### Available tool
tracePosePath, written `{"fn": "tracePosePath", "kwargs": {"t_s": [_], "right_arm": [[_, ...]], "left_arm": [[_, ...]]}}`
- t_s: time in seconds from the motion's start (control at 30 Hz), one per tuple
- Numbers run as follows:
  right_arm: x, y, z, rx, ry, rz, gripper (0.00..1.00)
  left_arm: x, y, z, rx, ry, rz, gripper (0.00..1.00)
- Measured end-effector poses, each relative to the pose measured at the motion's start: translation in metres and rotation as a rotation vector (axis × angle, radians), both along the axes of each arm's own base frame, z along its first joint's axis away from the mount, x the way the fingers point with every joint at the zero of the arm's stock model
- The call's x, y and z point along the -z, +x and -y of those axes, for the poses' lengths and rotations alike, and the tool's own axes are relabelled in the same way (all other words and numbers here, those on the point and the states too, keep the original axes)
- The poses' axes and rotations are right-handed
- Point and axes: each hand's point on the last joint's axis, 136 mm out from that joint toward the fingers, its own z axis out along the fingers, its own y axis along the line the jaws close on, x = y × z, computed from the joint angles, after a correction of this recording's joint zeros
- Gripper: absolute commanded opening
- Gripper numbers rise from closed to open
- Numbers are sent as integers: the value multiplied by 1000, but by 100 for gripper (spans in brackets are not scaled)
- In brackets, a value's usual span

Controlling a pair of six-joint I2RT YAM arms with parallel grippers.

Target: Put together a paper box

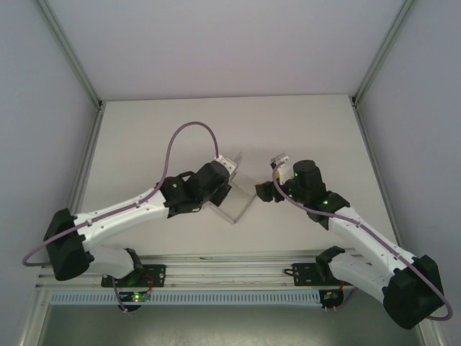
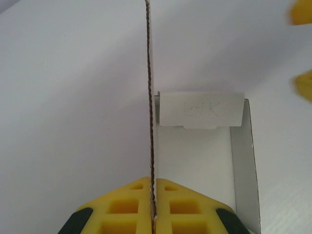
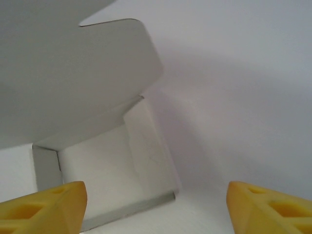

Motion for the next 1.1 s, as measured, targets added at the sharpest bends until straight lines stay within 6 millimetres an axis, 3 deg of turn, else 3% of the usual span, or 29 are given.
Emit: {"fn": "tracePosePath", "kwargs": {"t_s": [0.07, 0.23, 0.37, 0.8, 0.97, 1.1], "right_arm": [[3, 1, -3, -19, -16, -3, 69], [27, 3, -6, -46, -77, -51, 47], [44, 2, -6, -56, -105, -100, 40], [45, 7, -15, -52, -68, -103, 44], [47, 6, -16, -45, -57, -110, 48], [52, 3, -16, -48, -50, -117, 45]], "left_arm": [[-7, -5, 7, 76, -5, 20, 0], [-8, -13, 18, 200, 15, 29, 0], [-5, -15, 23, 247, 40, 31, 0], [-14, -14, 23, 267, 61, 66, 0], [-35, -16, 17, 260, 33, 113, 0], [-52, -20, 12, 261, -2, 145, 0]]}}
